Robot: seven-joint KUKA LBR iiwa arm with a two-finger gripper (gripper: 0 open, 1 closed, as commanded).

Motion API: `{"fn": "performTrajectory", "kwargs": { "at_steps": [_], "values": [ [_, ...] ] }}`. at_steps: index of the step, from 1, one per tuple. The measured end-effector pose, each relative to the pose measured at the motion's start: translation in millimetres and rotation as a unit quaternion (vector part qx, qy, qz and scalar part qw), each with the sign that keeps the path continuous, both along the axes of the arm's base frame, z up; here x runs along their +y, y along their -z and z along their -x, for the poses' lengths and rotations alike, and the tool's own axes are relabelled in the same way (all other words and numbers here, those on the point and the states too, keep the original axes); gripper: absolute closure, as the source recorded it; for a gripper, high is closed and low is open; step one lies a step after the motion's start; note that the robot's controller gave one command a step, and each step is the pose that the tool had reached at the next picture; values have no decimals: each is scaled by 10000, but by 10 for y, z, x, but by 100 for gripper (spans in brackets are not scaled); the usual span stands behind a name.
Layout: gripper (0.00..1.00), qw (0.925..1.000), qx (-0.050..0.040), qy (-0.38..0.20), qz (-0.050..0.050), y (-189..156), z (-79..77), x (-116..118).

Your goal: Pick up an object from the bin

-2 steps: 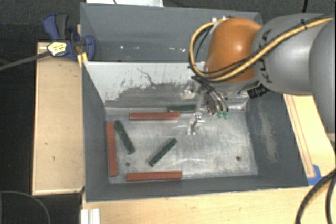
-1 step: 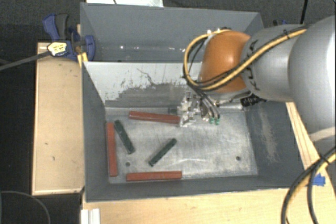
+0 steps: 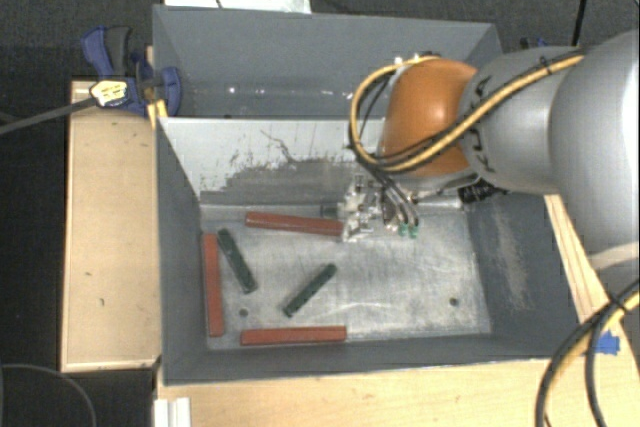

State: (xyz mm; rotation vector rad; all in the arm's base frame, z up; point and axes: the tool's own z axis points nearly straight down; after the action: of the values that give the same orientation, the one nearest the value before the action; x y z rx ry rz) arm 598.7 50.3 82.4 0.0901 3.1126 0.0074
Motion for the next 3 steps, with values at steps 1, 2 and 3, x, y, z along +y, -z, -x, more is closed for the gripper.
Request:
{"fn": "performTrajectory", "kwargs": {
  "at_steps": [1,2,3],
  "values": [
    [100,9999,148,-23,18,-476,93,-2],
    [0,9999,117,-21,15,-1445,73,66],
    [0,9999,123,-21,16,-1441,75,66]
  ]
}}
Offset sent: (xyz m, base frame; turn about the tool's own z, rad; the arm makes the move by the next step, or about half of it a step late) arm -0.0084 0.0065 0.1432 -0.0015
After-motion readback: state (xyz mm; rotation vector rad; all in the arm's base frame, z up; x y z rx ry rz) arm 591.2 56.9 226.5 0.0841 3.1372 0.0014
